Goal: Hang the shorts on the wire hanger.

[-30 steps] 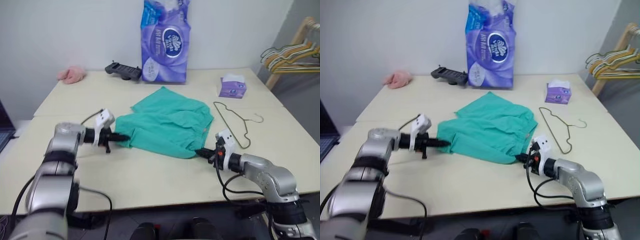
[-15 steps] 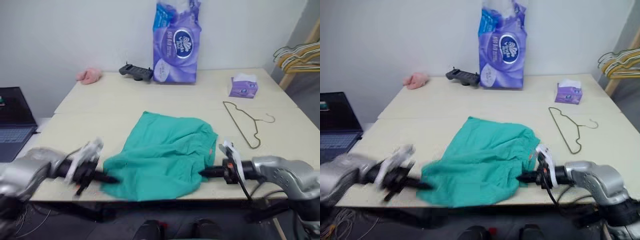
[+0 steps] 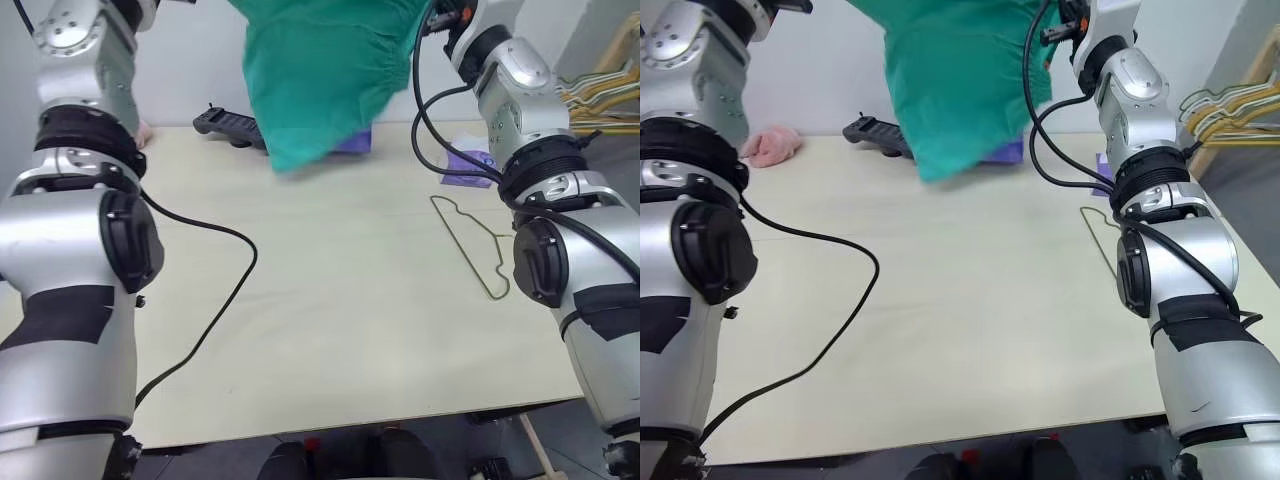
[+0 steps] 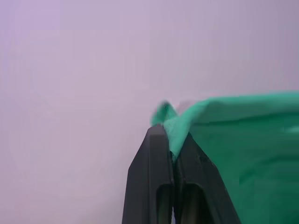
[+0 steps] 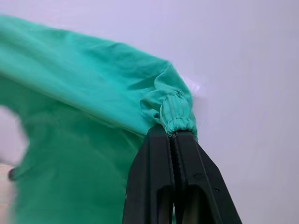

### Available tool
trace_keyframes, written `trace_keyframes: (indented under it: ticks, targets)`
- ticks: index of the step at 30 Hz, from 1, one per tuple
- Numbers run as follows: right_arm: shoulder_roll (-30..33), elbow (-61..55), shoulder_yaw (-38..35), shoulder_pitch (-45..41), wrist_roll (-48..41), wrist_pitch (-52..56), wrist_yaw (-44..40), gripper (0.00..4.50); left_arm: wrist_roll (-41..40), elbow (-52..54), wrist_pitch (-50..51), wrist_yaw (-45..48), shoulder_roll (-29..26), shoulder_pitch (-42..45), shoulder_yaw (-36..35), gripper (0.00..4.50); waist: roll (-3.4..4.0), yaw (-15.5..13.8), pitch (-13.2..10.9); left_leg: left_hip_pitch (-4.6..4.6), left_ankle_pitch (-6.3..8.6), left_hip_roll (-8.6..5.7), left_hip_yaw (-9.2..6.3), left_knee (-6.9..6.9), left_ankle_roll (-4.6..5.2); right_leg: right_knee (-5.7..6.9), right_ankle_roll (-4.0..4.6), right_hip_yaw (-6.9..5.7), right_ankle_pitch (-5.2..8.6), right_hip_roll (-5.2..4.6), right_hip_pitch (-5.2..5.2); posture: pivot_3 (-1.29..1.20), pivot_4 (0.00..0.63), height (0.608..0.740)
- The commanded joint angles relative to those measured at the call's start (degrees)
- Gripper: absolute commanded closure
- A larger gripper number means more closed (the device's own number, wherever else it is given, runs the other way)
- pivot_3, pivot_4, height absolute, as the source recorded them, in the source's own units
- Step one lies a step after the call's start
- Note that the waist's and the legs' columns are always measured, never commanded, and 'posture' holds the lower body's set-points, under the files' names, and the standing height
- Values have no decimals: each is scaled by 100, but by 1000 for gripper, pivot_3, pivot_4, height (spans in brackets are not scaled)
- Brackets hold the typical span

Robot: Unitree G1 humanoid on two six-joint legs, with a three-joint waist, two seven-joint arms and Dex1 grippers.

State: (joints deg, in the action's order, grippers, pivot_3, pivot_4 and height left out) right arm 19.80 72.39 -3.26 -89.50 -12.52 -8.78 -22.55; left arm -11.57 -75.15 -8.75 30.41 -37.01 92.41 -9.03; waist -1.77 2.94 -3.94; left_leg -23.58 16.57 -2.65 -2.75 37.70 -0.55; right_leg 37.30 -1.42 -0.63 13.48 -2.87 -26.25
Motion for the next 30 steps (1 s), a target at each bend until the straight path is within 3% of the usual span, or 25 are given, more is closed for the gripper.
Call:
trace_keyframes:
  ticks: [1,6,9,13,18,22,30]
  targets:
    - [-172,-137,-63,615,-1,407,-1039,4500,139,0,494,1742,-263,-947,66,4473,17,46,-10,-2,1,-2,4,10,2,-19,-2,3,3,-1,16,105,54,740]
    - [-207,-1023,22,1785,-75,1389,-2092,4500,254,660,1283,3906,-818,-2653,342,4473,27,76,-103,51,-27,-12,23,95,34,82,-8,16,-11,5,63,102,77,740]
    - [-117,-2704,372,3183,-208,2630,-2742,4500,32,1939,2047,4873,-1248,-4259,412,4473,28,62,-105,103,-16,10,19,114,54,146,2,31,-8,21,95,103,83,740]
    - [378,-5450,987,5194,-546,4297,-3271,4500,-467,4349,3150,5214,-1630,-6435,253,4473,40,-103,-113,118,-13,23,-12,113,53,170,44,14,18,28,98,110,90,740]
    - [838,-7775,1053,7050,-1052,5643,-3053,4500,-981,6469,3974,5334,-2012,-8399,48,4473,62,-317,-137,120,-12,23,-20,119,51,165,49,10,17,23,106,109,98,740]
    - [860,-8587,930,7557,-1320,6131,-2720,4500,-1206,7092,4316,5175,-2038,-8803,0,4473,95,-464,-193,235,-6,25,-28,107,57,128,35,-7,48,24,228,104,98,740]
    - [611,-9313,652,7995,-1689,6539,-2002,4500,-1509,8057,4834,5111,-2157,-9257,171,4473,99,-426,-206,273,14,25,-31,105,42,124,35,-9,67,28,270,56,98,740]
